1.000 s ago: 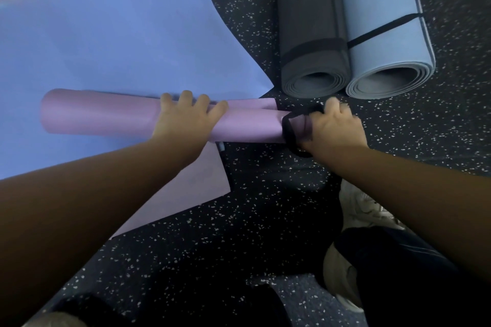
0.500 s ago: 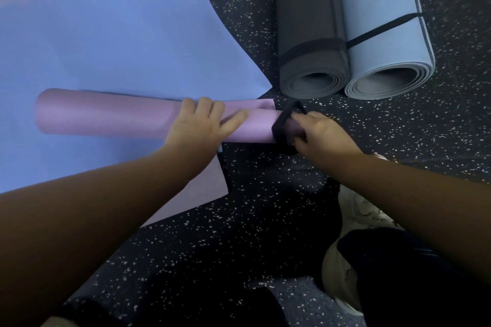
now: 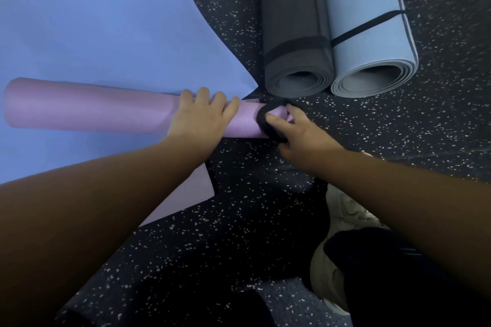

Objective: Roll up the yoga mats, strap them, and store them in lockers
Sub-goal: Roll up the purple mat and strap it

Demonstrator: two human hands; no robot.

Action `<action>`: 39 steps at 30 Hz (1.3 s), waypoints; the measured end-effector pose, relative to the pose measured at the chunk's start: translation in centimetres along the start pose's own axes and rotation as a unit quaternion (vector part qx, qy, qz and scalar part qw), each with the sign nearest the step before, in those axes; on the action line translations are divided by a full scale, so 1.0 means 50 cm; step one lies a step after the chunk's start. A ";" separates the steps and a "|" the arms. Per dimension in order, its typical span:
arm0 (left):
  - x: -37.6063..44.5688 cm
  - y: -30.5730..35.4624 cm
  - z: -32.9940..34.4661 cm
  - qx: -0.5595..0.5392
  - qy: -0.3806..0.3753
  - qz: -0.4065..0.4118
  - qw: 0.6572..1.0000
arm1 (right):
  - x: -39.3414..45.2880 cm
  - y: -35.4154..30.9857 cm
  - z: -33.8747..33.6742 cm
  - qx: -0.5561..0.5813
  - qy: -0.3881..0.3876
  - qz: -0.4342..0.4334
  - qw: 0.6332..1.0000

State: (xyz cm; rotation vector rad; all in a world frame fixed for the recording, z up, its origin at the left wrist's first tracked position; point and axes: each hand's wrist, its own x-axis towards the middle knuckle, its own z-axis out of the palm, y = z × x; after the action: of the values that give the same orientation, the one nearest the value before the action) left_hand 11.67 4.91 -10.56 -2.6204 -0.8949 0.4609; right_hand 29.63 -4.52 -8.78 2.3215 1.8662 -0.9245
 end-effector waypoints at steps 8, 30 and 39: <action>-0.022 -0.013 0.012 0.031 -0.002 0.037 0.999 | -0.029 -0.001 -0.001 -0.022 -0.056 0.036 0.998; -0.362 -0.247 -0.477 -0.192 0.111 -0.183 0.958 | -0.488 -0.281 -0.336 0.051 0.199 -0.094 0.974; -0.618 -0.167 -0.609 -0.486 0.241 -0.230 0.808 | -0.743 -0.401 -0.245 0.209 0.277 -0.155 0.925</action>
State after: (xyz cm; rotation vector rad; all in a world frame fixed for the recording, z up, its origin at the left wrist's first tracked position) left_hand -3.64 -14.63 25.99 -2.8614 -1.8254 -1.0210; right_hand 12.84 -27.12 24.99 2.8176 2.5286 -0.8084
